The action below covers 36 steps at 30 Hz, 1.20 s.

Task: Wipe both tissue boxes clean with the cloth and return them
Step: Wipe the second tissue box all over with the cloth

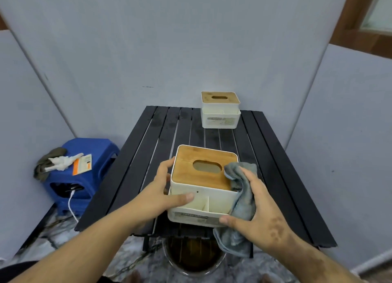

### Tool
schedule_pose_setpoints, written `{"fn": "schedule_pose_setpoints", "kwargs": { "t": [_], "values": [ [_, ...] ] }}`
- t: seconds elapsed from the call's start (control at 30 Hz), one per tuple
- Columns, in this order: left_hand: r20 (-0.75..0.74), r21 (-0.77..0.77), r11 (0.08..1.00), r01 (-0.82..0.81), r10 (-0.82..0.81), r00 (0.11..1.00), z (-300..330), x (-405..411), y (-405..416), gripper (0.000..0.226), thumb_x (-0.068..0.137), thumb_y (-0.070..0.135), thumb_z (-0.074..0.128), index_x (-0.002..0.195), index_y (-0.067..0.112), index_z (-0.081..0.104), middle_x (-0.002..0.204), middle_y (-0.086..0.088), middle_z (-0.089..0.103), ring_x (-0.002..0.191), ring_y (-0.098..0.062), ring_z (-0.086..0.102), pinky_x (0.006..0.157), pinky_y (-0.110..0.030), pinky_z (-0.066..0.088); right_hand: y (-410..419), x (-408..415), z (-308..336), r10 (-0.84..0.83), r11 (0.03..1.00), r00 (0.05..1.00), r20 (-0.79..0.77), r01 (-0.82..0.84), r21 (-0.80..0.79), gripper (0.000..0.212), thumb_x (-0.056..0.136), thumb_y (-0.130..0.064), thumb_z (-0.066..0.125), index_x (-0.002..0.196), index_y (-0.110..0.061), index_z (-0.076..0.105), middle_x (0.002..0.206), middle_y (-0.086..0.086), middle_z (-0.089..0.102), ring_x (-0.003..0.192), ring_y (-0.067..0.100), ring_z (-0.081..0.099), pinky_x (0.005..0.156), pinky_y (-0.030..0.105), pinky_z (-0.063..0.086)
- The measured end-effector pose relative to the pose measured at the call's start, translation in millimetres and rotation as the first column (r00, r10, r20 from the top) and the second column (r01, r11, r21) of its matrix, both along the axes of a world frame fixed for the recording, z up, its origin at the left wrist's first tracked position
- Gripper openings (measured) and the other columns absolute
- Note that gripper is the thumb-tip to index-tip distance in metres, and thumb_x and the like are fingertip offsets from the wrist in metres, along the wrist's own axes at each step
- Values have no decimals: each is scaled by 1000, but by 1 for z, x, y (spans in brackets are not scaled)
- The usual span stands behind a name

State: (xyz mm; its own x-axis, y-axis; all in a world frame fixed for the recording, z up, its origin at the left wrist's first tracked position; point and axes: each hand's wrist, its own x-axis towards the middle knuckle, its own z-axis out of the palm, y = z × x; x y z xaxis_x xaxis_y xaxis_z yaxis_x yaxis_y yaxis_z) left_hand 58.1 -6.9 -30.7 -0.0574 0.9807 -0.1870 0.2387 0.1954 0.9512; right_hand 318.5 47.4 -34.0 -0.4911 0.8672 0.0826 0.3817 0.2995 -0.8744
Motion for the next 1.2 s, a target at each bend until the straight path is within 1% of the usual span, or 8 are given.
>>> {"fn": "schedule_pose_setpoints", "kwargs": {
  "t": [0.23, 0.47, 0.63, 0.73, 0.8, 0.93, 1.1, 1.2],
  "values": [
    [-145, 104, 990, 91, -75, 987, 13, -12, 0, 133, 58, 34, 96, 151, 47, 2, 143, 17, 47, 122, 6, 56, 92, -15, 52, 13, -13, 13, 24, 995, 999, -31, -21, 95, 111, 55, -23, 96, 143, -46, 32, 131, -32, 38, 121, -21, 37, 90, -6, 29],
    [-242, 200, 979, 29, 20, 970, 31, -34, 17, 140, 49, 46, 89, 153, 44, -5, 144, 21, 42, 126, 1, 55, 93, -11, 49, 41, -37, 43, 45, 969, 998, -52, -31, 243, 104, 59, -21, 93, 139, -49, 33, 128, -32, 39, 120, -22, 38, 92, -6, 28],
    [-217, 152, 988, -4, 38, 975, 20, -42, 32, 139, 49, 41, 94, 152, 50, 2, 150, 11, 38, 134, -11, 49, 106, -33, 51, 58, -52, 33, 55, 983, 997, -47, -46, 180, 99, 64, -21, 91, 144, -41, 36, 132, -25, 42, 121, -18, 40, 99, 5, 34],
    [-158, 123, 992, -14, 34, 987, 14, -45, 35, 125, 57, 46, 93, 151, 54, 11, 149, 10, 43, 134, -13, 51, 109, -41, 50, 66, -55, 22, 43, 990, 999, -32, -39, 138, 99, 63, -21, 92, 143, -41, 38, 135, -19, 46, 124, -5, 46, 110, 28, 40],
    [-1, 86, 992, -94, 95, 995, 15, -44, 35, 103, 71, 51, 85, 151, 52, 22, 137, 5, 57, 122, -14, 63, 104, -44, 54, 70, -55, 16, 37, 993, 999, -27, -33, 112, 97, 61, -24, 93, 140, -44, 40, 135, -17, 49, 124, 3, 50, 109, 38, 43],
    [89, 20, 976, -217, 215, 973, 15, -39, 38, 55, 100, 38, 60, 148, 49, 34, 121, -1, 65, 111, -22, 69, 103, -53, 53, 70, -55, 9, 24, 994, 1000, -12, -23, 109, 82, 72, -29, 86, 140, -41, 41, 133, -16, 50, 123, 2, 50, 108, 36, 44],
    [104, -23, 962, -273, 273, 956, 14, -34, 39, 50, 102, 28, 55, 143, 47, 35, 121, 5, 67, 107, -23, 69, 99, -52, 55, 64, -61, 3, -18, 989, 1000, -18, 20, 148, 54, 89, -33, 68, 138, -34, 46, 129, -11, 50, 119, 2, 49, 106, 28, 41],
    [92, -24, 963, -269, 270, 959, 16, -32, 39, 53, 98, 27, 59, 141, 48, 36, 118, 1, 69, 103, -25, 71, 89, -47, 59, 64, -61, 3, -121, 915, 993, 9, 108, 389, 36, 94, -28, 61, 130, -28, 57, 115, -4, 51, 105, 11, 53, 94, 34, 49]
  ]
}}
